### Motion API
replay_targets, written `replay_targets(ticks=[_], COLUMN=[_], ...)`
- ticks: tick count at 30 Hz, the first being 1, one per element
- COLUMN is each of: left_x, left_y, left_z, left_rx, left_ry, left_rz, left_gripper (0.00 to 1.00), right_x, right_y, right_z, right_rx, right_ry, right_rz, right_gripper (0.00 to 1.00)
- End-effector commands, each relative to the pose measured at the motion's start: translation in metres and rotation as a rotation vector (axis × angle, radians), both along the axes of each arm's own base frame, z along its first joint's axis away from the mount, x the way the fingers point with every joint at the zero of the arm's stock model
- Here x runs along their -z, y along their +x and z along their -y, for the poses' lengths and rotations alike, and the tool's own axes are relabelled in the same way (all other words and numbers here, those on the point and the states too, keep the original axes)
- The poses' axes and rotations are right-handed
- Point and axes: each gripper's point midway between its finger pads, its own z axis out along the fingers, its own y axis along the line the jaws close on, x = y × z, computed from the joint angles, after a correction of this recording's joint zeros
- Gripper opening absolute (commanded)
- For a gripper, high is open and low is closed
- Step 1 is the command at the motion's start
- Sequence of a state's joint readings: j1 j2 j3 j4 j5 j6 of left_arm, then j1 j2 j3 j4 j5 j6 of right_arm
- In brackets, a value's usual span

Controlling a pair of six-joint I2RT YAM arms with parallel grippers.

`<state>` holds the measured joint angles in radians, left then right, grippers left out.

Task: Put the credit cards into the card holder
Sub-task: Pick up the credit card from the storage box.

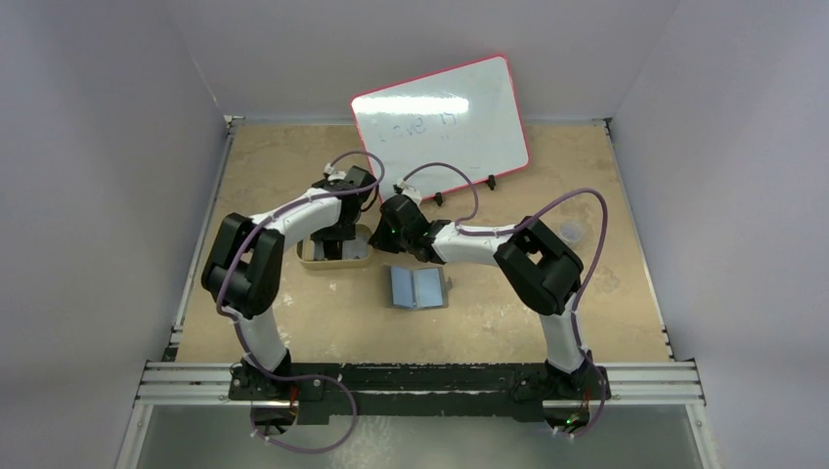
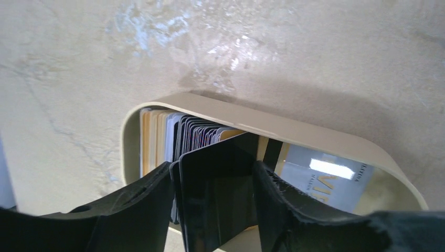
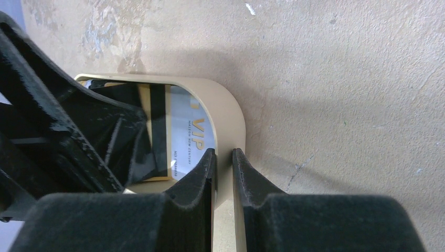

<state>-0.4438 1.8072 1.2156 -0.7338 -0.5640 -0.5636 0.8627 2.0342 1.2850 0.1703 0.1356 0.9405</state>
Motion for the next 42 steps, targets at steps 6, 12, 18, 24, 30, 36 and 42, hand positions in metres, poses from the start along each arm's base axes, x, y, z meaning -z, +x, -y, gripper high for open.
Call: replay_targets(ticks=[6,12,18,24,30,36,42], left_x=[-0.016,-0.018,-0.032,-0.029,-0.04,-0.053,-0.07], left_y=[-0.006,-0.005,0.0,-0.002,0.0,-0.002,-0.006], left_z=[-0.023,-0.014,-0.007,-0.005,0.003,0.022,0.033], left_rx=[0.025,0.048,0.057,0.07,0.085,0.102,0.105], left_ry=[0.235,0.232,0.206,0.208,0.195,0.086,-0.012], left_rz=[-0.053,-0.061,-0.023,-0.042,-0.033,-0.032,0.01], left_gripper=[0.32,0.36,0.36,0.28,0.14,0.0,0.0], right_x=[0.031,0.031,0.03,0.029,0.03,0.028,0.019], right_y=[-0.012,-0.012,-0.01,-0.009,-0.009,-0.009,-0.015], right_z=[0.021,0.02,0.019,0.019,0.018,0.018,0.009], right_rx=[0.011,0.009,0.011,0.012,0.009,0.005,-0.071], right_ry=[-0.094,-0.096,-0.094,-0.094,-0.095,-0.092,-0.076], right_rz=[-0.06,-0.059,-0.053,-0.048,-0.049,-0.047,-0.054], right_gripper=[0.0,0.0,0.0,0.0,0.0,0.0,0.01])
